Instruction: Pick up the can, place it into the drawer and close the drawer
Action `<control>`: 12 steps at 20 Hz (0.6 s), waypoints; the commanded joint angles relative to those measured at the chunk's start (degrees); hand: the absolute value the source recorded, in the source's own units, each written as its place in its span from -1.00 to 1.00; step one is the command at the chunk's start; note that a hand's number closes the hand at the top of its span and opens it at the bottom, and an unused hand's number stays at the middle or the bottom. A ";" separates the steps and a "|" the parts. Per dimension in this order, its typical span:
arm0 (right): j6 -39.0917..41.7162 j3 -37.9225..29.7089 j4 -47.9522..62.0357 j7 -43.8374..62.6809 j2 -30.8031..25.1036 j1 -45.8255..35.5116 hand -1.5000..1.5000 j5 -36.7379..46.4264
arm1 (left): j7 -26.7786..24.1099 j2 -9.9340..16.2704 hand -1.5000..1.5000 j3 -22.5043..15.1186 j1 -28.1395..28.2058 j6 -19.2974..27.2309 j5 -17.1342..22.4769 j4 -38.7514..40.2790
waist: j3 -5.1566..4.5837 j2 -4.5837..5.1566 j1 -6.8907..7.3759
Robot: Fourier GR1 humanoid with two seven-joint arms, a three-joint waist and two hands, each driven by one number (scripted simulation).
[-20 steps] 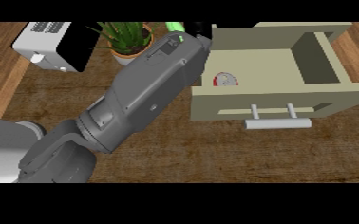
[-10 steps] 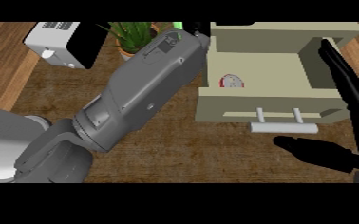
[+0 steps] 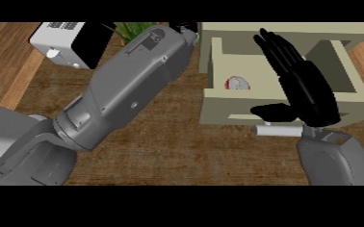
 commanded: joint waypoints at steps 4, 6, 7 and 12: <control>-10.61 1.66 20.40 -2.51 -0.17 -7.97 -1.00 9.84 | 3.51 3.63 -1.00 0.38 2.23 0.62 -1.90 -4.11 | 0.04 0.12 -0.05; -12.11 1.83 25.83 -0.90 0.88 -11.29 -1.00 11.89 | 7.34 6.29 -1.00 -0.13 0.11 1.64 -2.59 -5.94 | 0.04 0.00 0.35; -13.01 -0.81 29.52 -2.56 -0.55 -13.77 -1.00 10.54 | 7.10 8.64 -1.00 -0.48 2.30 -0.06 -3.02 -7.21 | 0.04 0.07 0.86; -18.85 -2.01 41.17 -2.49 -0.36 -18.20 -1.00 13.58 | 6.61 11.15 -1.00 -0.22 9.78 1.09 -4.45 -14.90 | 0.01 -0.06 0.80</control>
